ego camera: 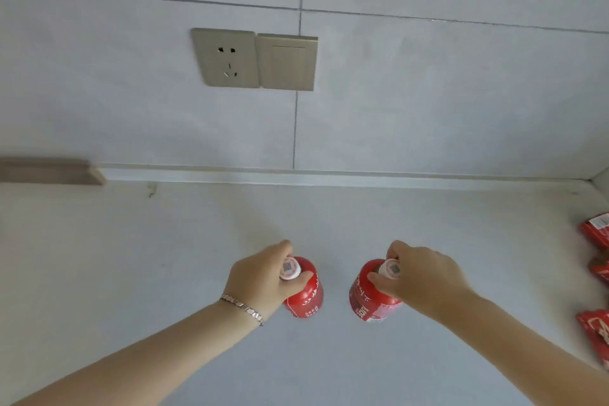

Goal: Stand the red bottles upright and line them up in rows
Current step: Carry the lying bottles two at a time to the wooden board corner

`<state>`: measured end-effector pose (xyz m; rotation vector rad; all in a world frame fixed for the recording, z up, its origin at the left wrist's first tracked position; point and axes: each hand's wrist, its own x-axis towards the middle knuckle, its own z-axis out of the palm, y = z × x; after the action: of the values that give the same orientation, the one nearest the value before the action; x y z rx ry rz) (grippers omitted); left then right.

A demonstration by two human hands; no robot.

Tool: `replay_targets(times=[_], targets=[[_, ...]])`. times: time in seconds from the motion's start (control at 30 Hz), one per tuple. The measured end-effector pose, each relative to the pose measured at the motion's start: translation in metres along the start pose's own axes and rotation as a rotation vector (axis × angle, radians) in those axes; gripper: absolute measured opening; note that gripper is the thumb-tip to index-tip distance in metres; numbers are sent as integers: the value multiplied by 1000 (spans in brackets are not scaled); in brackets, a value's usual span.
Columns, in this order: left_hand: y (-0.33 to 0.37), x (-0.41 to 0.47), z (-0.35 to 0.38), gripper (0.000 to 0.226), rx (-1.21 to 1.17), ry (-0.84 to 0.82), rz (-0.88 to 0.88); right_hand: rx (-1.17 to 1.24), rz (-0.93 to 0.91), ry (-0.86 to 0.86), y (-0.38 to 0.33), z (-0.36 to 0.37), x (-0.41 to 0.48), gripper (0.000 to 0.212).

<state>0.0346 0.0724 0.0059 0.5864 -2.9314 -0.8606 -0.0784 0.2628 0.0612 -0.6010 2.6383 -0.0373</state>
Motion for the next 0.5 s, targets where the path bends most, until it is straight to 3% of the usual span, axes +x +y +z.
replay_targets(times=[0.3,0.5], targets=[[-209,-122,-125,38,-141,155,-358,40,-189,5,-225,51,-22,39],[-358,-153,-213,35,-81,295,-528,118,-213,3,-380,90,-25,37]])
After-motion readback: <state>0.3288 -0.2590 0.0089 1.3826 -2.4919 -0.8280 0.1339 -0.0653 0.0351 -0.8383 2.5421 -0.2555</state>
